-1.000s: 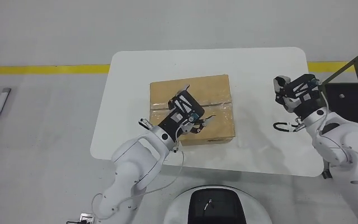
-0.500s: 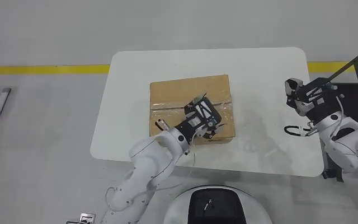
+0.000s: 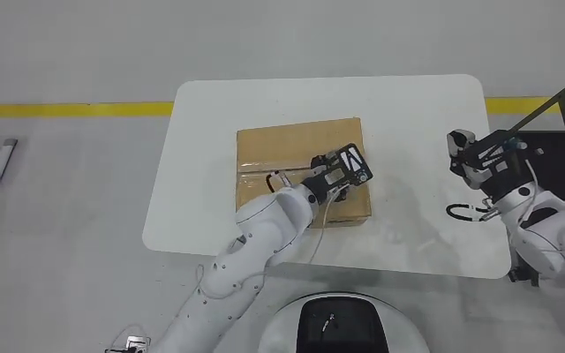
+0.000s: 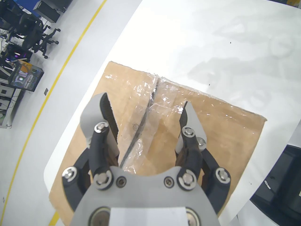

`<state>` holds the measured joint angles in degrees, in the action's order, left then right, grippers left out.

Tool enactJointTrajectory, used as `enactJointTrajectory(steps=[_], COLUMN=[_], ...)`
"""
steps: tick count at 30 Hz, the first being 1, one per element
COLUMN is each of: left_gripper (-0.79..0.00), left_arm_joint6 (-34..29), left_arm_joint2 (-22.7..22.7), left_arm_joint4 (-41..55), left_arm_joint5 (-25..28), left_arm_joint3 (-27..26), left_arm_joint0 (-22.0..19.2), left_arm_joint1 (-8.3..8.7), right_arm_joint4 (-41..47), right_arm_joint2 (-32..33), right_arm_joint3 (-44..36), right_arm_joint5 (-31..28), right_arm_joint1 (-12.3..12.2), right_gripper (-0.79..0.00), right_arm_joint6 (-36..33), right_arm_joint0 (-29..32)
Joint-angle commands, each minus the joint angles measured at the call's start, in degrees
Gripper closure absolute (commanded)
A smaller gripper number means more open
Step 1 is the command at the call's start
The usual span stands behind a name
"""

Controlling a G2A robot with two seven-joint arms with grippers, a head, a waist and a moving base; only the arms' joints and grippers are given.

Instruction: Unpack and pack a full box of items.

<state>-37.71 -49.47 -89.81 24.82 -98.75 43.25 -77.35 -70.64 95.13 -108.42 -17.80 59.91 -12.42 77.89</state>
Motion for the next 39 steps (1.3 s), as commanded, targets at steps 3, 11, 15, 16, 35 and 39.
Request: enactJointTrajectory(steps=[3, 11, 15, 16, 35, 39], left_gripper=[-0.391, -0.391, -0.372, -0.360, -0.012, 0.000], left_arm_joint6=[-1.1, -1.4, -1.6, -1.6, -1.1, -0.6], left_arm_joint2=[0.1, 0.0, 0.5, 0.6, 2.3, 1.7], left_arm_joint4=[-2.9, -4.2, -5.6, -5.8, -14.0, -14.4], left_arm_joint5=[1.6, 4.2, 6.1, 6.3, 9.5, 8.6], left_arm_joint3=[-0.3, -2.6, -3.4, -3.2, -0.9, -1.0], left_arm_joint0=[-0.3, 0.3, 0.4, 0.4, -1.5, -1.1], left_arm_joint1=[0.06, 0.06, 0.04, 0.02, -0.61, -0.70], right_arm_joint4=[-0.1, -0.3, -0.4, -0.4, -0.5, -0.6], right_arm_joint2=[0.0, -1.0, -1.2, -1.3, -1.2, -1.3], right_arm_joint3=[0.1, 0.0, 0.3, 0.4, 0.3, 0.3], right_arm_joint5=[0.0, 0.3, 0.3, 0.3, 0.5, 0.4], right_arm_joint1=[0.0, 0.2, 0.2, 0.2, 0.4, 0.4], right_gripper=[0.000, 0.000, 0.000, 0.000, 0.000, 0.000], right_arm_joint6=[-0.1, -0.3, -0.3, -0.2, -0.2, -0.3], right_arm_joint0=[0.0, -0.7, -1.1, -1.1, -1.0, -1.0])
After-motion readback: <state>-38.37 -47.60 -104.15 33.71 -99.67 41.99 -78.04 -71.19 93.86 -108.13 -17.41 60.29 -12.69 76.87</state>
